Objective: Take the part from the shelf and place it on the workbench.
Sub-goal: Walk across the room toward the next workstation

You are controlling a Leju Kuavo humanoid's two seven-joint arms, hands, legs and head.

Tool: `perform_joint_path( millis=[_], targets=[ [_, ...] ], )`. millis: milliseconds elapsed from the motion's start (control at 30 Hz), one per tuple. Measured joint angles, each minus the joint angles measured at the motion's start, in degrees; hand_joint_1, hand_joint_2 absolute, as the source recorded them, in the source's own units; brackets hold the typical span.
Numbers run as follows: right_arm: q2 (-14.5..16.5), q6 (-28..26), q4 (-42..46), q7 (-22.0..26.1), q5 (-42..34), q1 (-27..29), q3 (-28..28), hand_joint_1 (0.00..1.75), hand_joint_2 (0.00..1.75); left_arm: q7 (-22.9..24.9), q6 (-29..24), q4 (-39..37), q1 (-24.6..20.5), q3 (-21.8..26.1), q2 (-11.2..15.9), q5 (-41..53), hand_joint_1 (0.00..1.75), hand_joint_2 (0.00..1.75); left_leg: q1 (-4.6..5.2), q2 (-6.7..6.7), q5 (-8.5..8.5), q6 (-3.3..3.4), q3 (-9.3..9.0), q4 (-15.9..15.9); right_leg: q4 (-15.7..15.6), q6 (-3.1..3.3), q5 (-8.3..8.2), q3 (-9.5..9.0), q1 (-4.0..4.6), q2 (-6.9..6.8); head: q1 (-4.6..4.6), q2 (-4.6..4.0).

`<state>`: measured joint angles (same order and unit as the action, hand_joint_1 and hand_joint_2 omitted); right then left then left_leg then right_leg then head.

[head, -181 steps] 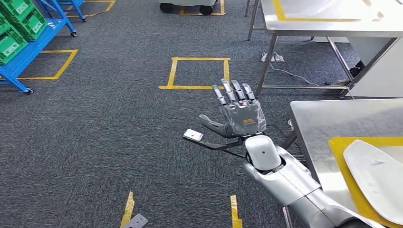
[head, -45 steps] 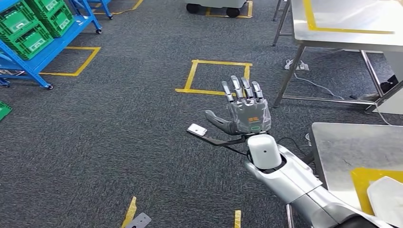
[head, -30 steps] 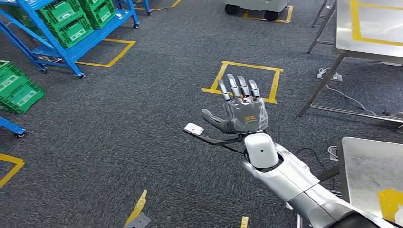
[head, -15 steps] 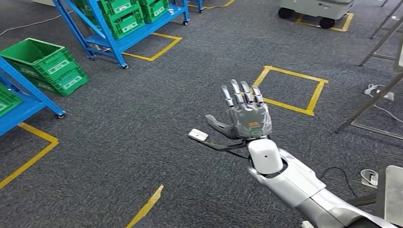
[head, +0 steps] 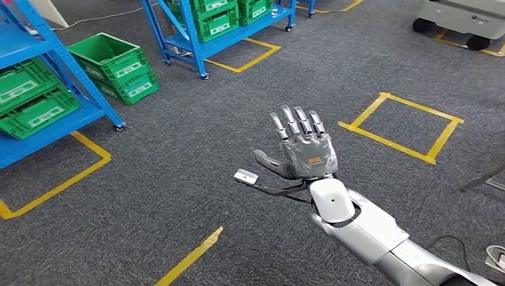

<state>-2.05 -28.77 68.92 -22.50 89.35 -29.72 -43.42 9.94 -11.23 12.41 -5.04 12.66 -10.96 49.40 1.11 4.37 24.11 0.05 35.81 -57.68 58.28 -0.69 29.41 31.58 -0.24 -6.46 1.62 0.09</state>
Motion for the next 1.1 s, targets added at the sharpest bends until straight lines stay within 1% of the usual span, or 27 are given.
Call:
perform_joint_path(
  millis=[33, 67, 100, 167, 200, 233, 267, 300, 333, 400, 433, 467, 533, 567, 600, 667, 700, 733, 767, 800, 833, 900, 933, 967, 1033, 1067, 1100],
  targets=[
    [0.0, 0.2, 0.2, 0.0, 0.0, -0.1, -0.1, 0.0, 0.0, 0.0, 0.1, 0.0, 0.1, 0.0, 0.0, 0.0, 0.0, 0.0, -0.17, -0.73, -0.07, 0.22, -0.08, 0.2, 0.0, -0.3, 0.3, -0.1, -0.06, -0.09, -0.05, 0.0],
    [0.0, 0.4, 0.5, 0.0, 0.0, -0.2, -0.2, 0.0, 0.0, 0.1, 0.2, 0.0, 0.1, 0.0, 0.0, 0.0, 0.0, 0.0, -0.37, -1.48, -0.13, 0.47, -0.23, 0.4, 0.6, -0.57, 0.87, 0.04, -0.18, 0.77, -0.11, 0.0],
    [0.0, 0.5, 0.6, 0.0, 0.0, -0.3, -0.2, 0.0, 0.0, 0.2, 0.4, 0.0, 0.1, 0.0, 0.0, 0.0, 0.0, 0.0, -0.59, -2.21, -0.22, 0.75, -0.4, 0.6, 2.3, -0.79, 1.9, 0.75, -0.29, 2.22, -0.25, 0.0],
    [0.0, 0.6, 0.7, 0.0, 0.0, -0.4, -0.4, 0.0, 0.0, 0.3, 0.8, 0.0, -0.1, 0.0, 0.1, 0.0, 0.0, 0.0, -0.83, -3.75, -0.25, 1.14, -0.52, 0.7, 9.1, -1.03, 5.02, 4.27, -0.48, 5.39, -0.6, 0.0],
    [-0.1, 0.6, 0.6, 0.0, 0.0, -0.3, -0.5, 0.0, 0.0, 0.3, 1.0, 0.0, -0.2, 0.0, 0.1, 0.0, 0.0, 0.0, -0.84, -4.62, -0.25, 1.24, -0.53, 0.7, 13.0, -1.1, 6.34, 6.47, -0.49, 5.99, -0.71, 0.0],
    [-0.1, 0.6, 0.5, -0.1, 0.0, -0.2, -0.7, 0.0, 0.0, 0.4, 1.1, 0.0, -0.2, 0.0, 0.1, 0.0, 0.0, 0.0, -0.84, -5.53, -0.24, 1.27, -0.56, 0.7, 15.6, -1.13, 6.79, 8.2, -0.49, 6.22, -0.77, 0.0],
    [-0.1, 0.6, 0.5, -0.1, 0.0, -0.2, -0.8, 0.0, 0.0, 0.5, 1.1, 0.0, -0.2, 0.0, 0.1, 0.0, 0.0, 0.0, -0.84, -6.43, -0.22, 1.27, -0.6, 0.6, 16.2, -1.12, 6.09, 9.02, -0.49, 6.32, -0.79, 0.0],
    [-0.1, 0.7, 0.4, -0.1, 0.0, -0.2, -0.9, 0.0, 0.0, 0.6, 1.2, 0.0, -0.2, 0.0, 0.2, 0.0, 0.0, 0.0, -0.86, -7.35, -0.19, 1.22, -0.7, 0.6, 14.5, -1.05, 4.24, 8.66, -0.52, 6.47, -0.8, 0.0],
    [-0.1, 0.7, 0.4, -0.1, 0.0, -0.4, -1.0, 0.0, 0.0, 0.6, 1.2, 0.0, -0.2, 0.0, 0.3, 0.0, 0.0, 0.0, -0.9, -8.24, -0.12, 1.11, -0.81, 0.5, 10.8, -1.0, 1.69, 7.32, -0.62, 7.06, -0.8, 0.0],
    [-0.1, 0.7, 0.4, 0.0, 0.0, -0.8, -1.1, 0.0, 0.0, 0.7, 1.4, 0.0, -0.4, 0.0, 0.4, 0.0, 0.0, 0.0, -0.91, -9.87, 0.06, 0.64, -0.81, 0.2, 3.5, -0.91, -1.6, 4.05, -0.97, 9.5, -0.8, 0.0],
    [-0.1, 0.7, 0.3, 0.0, 0.0, -1.0, -1.2, 0.0, 0.0, 0.7, 1.5, 0.0, -0.4, 0.0, 0.4, 0.0, 0.0, 0.0, -0.96, -10.56, 0.07, 0.33, -0.66, 0.1, 1.5, -0.87, -2.08, 3.0, -1.08, 10.46, -0.79, 0.0],
    [-0.1, 0.7, 0.3, 0.0, 0.0, -1.1, -1.3, 0.0, 0.0, 0.7, 1.6, 0.0, -0.5, 0.0, 0.5, 0.0, 0.0, 0.0, -1.03, -11.2, 0.01, -0.01, -0.44, 0.0, 0.9, -0.74, -1.83, 2.53, -1.06, 10.83, -0.79, 0.0],
    [0.1, 0.8, 0.2, 0.0, 0.0, -1.4, -1.5, 0.0, 0.0, 0.8, 1.9, 0.0, -0.4, 0.0, 0.8, 0.0, 0.0, 0.0, -1.24, -11.91, -0.03, -0.63, -0.1, 0.0, 0.6, -0.27, -1.84, 2.23, -0.98, 9.79, -0.8, 0.0],
    [0.2, 0.8, 0.2, -0.1, 0.0, -1.5, -1.6, 0.0, 0.0, 0.8, 2.0, 0.0, -0.3, 0.0, 0.9, 0.0, 0.0, 0.0, -1.18, -11.08, 0.36, -0.93, 0.16, -0.5, 0.6, 0.09, -1.87, 2.13, -1.02, 9.18, -0.68, 0.0],
    [0.4, 0.8, 0.2, -0.1, 0.0, -1.7, -1.6, 0.0, 0.0, 0.8, 2.0, 0.0, -0.4, 0.0, 1.0, 0.0, 0.0, 0.0, -1.09, -9.62, 1.3, -1.22, 0.85, -1.9, 0.5, 0.45, -1.89, 2.01, -1.08, 8.52, -0.45, 0.0],
    [0.6, 0.8, 0.2, -0.1, 0.0, -1.9, -1.7, 0.0, 0.0, 0.8, 2.0, 0.0, -0.7, 0.0, 1.0, 0.0, 0.0, 0.0, -1.02, -6.17, 4.59, -1.72, 3.92, -8.2, 0.4, 1.04, -1.76, 1.83, -1.0, 7.01, -0.08, 0.0],
    [0.6, 0.8, 0.1, -0.1, 0.0, -1.9, -1.7, 0.0, 0.0, 0.8, 2.0, 0.0, -0.8, 0.0, 1.1, 0.0, 0.0, 0.0, -1.13, -5.33, 6.23, -1.9, 5.92, -12.2, 0.4, 1.19, -1.64, 1.77, -0.9, 6.18, -0.01, 0.0],
    [0.6, 0.8, 0.1, -0.1, 0.0, -1.9, -1.8, 0.0, 0.0, 0.8, 2.0, 0.0, -0.8, 0.0, 1.1, 0.0, 0.0, 0.0, -1.23, -4.98, 7.14, -2.02, 7.5, -15.3, 0.4, 1.28, -1.51, 1.69, -0.84, 5.36, -0.03, 0.0],
    [0.6, 0.8, 0.1, -0.1, 0.0, -1.9, -1.9, 0.0, 0.0, 0.8, 2.0, 0.0, -0.8, 0.0, 1.1, 0.0, 0.0, 0.0, -1.3, -4.84, 6.96, -2.05, 8.19, -16.5, 0.4, 1.31, -1.36, 1.57, -0.79, 4.59, 0.0, 0.0],
    [0.6, 0.8, 0.0, -0.1, 0.0, -1.9, -1.9, 0.0, 0.0, 0.8, 2.0, 0.0, -0.7, 0.0, 1.1, 0.0, 0.0, 0.0, -1.32, -4.67, 5.67, -1.99, 7.71, -15.5, 0.4, 1.3, -1.17, 1.35, -0.75, 3.83, 0.01, 0.0],
    [0.6, 0.8, 0.0, -0.1, 0.0, -1.9, -2.0, 0.0, 0.0, 0.8, 2.0, 0.0, -0.7, 0.0, 1.2, 0.0, 0.0, 0.0, -1.28, -4.21, 3.59, -1.77, 6.12, -12.4, 0.4, 1.24, -0.94, 1.02, -0.69, 3.1, 0.01, 0.0],
    [0.7, 0.8, 0.0, -0.1, 0.0, -2.0, -2.1, 0.0, 0.0, 0.8, 2.0, 0.0, -0.8, 0.0, 1.3, 0.0, 0.0, 0.0, -0.66, -1.37, 0.19, -0.92, 2.04, -4.6, 0.4, 0.95, -0.38, 0.36, -0.42, 1.81, 0.02, 0.0],
    [0.7, 0.8, 0.0, -0.1, 0.0, -2.1, -2.1, 0.0, 0.0, 0.8, 2.0, 0.0, -0.9, 0.0, 1.4, 0.0, 0.0, 0.0, -0.3, -0.1, -0.43, -0.48, 0.73, -2.0, 0.4, 0.74, -0.14, 0.16, -0.21, 1.21, -0.02, 0.0],
    [0.7, 0.8, 0.0, -0.1, 0.0, -2.1, -2.2, 0.0, 0.0, 0.8, 2.0, 0.0, -1.0, 0.0, 1.4, 0.0, 0.0, 0.0, 0.02, 0.68, -0.38, -0.14, 0.21, -0.7, 0.4, 0.5, 0.05, 0.04, -0.03, 0.57, -0.07, 0.0],
    [0.8, 0.8, 0.0, -0.1, 0.0, -2.2, -2.3, 0.0, 0.0, 0.8, 2.0, 0.0, -1.0, 0.0, 1.4, 0.0, 0.0, 0.0, 0.0, -0.42, -0.22, 0.34, 0.14, -0.2, 0.2, 0.0, 0.41, -0.18, 0.18, -0.83, -0.11, 0.0],
    [0.8, 0.8, 0.0, -0.1, 0.0, -2.2, -2.4, 0.0, 0.0, 0.8, 2.0, 0.0, -0.9, 0.0, 1.4, 0.0, 0.0, 0.0, -0.18, -1.22, -0.31, 0.59, 0.03, 0.1, 0.3, -0.27, 0.81, -0.22, 0.12, -0.57, -0.17, 0.0],
    [0.9, 0.8, 0.0, -0.1, 0.0, -2.3, -2.4, 0.0, 0.0, 0.8, 2.0, 0.0, -0.9, 0.0, 1.4, 0.0, 0.0, 0.0, -0.42, -2.03, -0.42, 0.88, -0.13, 0.3, 1.6, -0.51, 1.67, 0.26, 0.0, 0.7, -0.25, 0.0]
  ],
)
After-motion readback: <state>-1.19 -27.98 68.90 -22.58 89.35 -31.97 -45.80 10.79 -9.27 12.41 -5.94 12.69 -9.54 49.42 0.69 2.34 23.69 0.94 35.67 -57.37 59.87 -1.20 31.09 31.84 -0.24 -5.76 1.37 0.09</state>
